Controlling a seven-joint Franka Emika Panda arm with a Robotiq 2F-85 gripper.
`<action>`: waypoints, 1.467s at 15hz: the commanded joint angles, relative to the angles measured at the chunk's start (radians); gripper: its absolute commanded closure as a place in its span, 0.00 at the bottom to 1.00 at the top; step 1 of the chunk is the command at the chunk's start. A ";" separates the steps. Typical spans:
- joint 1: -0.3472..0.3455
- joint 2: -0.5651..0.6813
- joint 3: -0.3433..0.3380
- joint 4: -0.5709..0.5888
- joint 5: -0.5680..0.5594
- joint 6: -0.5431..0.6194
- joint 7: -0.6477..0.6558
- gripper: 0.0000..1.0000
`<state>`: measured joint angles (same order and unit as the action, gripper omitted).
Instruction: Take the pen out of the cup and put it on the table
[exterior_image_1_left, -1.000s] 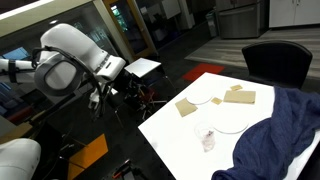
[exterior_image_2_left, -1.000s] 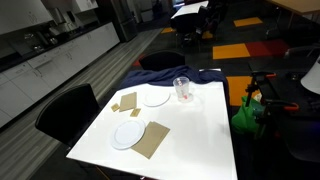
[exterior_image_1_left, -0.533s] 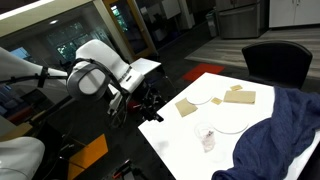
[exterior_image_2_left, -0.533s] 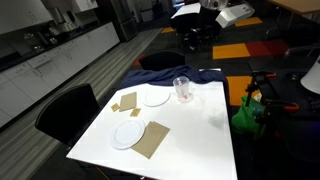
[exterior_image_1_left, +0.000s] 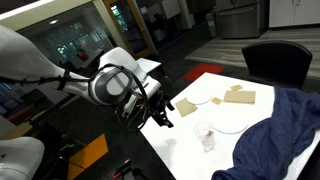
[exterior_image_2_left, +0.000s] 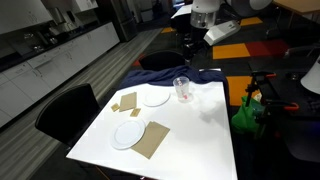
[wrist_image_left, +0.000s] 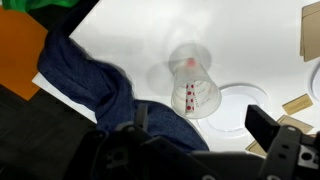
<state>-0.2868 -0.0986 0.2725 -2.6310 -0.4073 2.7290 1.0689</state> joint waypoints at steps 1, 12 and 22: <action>-0.031 0.123 0.003 0.071 -0.143 0.065 0.091 0.00; -0.006 0.366 -0.089 0.257 -0.475 0.068 0.330 0.00; -0.012 0.485 -0.094 0.353 -0.491 0.096 0.328 0.52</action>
<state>-0.3034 0.3577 0.1861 -2.3060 -0.8851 2.7933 1.3762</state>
